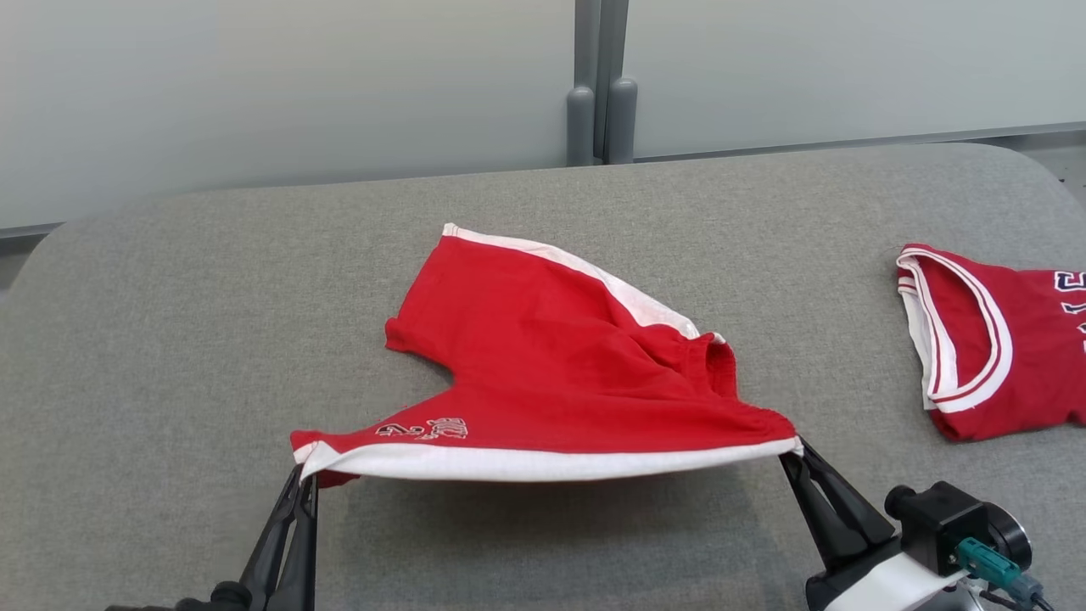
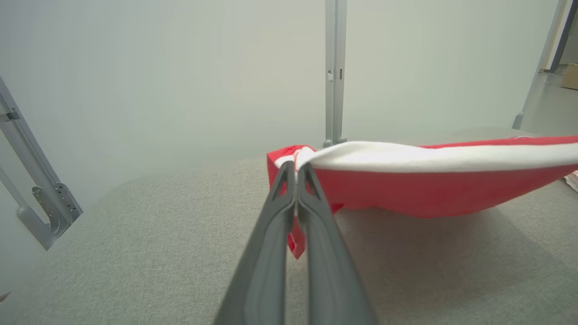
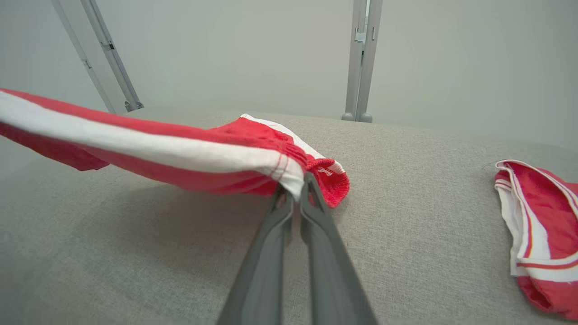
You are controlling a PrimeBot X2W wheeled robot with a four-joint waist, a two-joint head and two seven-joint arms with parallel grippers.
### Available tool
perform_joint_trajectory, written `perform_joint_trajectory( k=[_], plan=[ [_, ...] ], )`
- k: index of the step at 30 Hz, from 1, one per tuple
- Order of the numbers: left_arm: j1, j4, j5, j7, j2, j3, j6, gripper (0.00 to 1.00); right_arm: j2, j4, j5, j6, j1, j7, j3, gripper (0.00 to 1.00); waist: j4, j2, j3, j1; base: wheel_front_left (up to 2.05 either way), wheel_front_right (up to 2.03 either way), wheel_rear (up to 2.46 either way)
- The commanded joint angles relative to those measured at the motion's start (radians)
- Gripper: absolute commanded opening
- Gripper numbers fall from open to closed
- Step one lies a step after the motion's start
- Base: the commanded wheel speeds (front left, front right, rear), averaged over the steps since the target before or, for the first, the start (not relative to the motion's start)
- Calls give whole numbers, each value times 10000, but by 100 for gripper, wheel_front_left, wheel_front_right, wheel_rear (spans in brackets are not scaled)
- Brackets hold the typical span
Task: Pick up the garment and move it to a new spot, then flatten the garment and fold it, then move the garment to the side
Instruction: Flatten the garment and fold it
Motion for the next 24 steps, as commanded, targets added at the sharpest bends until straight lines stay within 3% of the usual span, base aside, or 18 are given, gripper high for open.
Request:
perform_joint_trajectory(
  k=[1, 16, 24],
  plan=[
    [163, -27, 1, 82, 80, -4, 51, 0, -46, -177, -30, -6, 203, 161, 5, 0, -38, 100, 30, 1, 0, 0, 0],
    [-271, 1519, -551, -86, -218, -133, -490, 0, -353, 1165, 200, -6, -148, 536, 923, 0, -204, 100, 430, 1, 0, 0, 0],
    [-1743, 2425, -321, 74, -35, -466, -1237, 0, -316, 1742, 478, -6, -1000, 351, 1221, 0, -190, 100, 834, 1, 0, 0, 0]
  ],
)
